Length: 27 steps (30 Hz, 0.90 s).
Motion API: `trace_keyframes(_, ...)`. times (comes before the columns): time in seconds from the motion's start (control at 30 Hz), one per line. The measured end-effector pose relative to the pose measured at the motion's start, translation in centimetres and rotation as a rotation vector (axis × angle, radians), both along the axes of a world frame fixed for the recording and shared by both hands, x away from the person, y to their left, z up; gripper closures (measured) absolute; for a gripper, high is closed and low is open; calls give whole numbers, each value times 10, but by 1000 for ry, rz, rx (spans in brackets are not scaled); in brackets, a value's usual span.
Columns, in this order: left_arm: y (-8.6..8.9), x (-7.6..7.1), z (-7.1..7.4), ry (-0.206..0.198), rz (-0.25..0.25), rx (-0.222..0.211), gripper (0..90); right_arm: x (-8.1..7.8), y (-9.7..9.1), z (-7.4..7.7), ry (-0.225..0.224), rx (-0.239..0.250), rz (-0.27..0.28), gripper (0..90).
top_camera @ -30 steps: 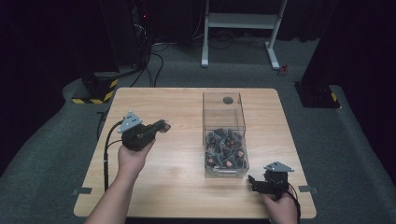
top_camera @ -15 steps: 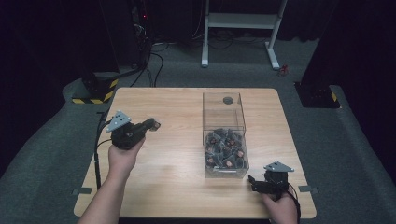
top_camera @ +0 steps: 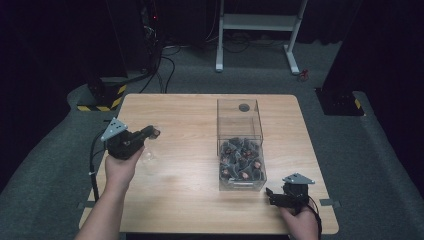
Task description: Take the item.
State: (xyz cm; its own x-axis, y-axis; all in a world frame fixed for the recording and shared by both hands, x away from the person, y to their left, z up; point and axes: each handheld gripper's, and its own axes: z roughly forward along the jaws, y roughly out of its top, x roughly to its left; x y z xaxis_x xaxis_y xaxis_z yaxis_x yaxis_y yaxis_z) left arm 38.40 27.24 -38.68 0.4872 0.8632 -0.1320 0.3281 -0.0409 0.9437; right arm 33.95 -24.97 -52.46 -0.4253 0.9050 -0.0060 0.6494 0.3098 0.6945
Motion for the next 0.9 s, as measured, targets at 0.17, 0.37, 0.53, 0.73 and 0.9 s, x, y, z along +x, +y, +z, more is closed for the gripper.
trace_keyframes(0.17,12,-1,-1,5,21,-6,900,0,0,0,-1,-1,1,82)
trace_keyframes(0.37,24,-1,-5,12,42,-11,900,0,0,0,0,0,0,82)
trace_keyframes(0.53,30,-1,-7,19,50,-15,900,0,0,0,0,0,0,81)
trace_keyframes(0.73,34,0,-11,24,62,-14,900,0,0,0,0,0,-1,82)
trace_keyframes(0.9,40,2,-15,40,75,-9,900,0,0,0,0,0,-1,82)
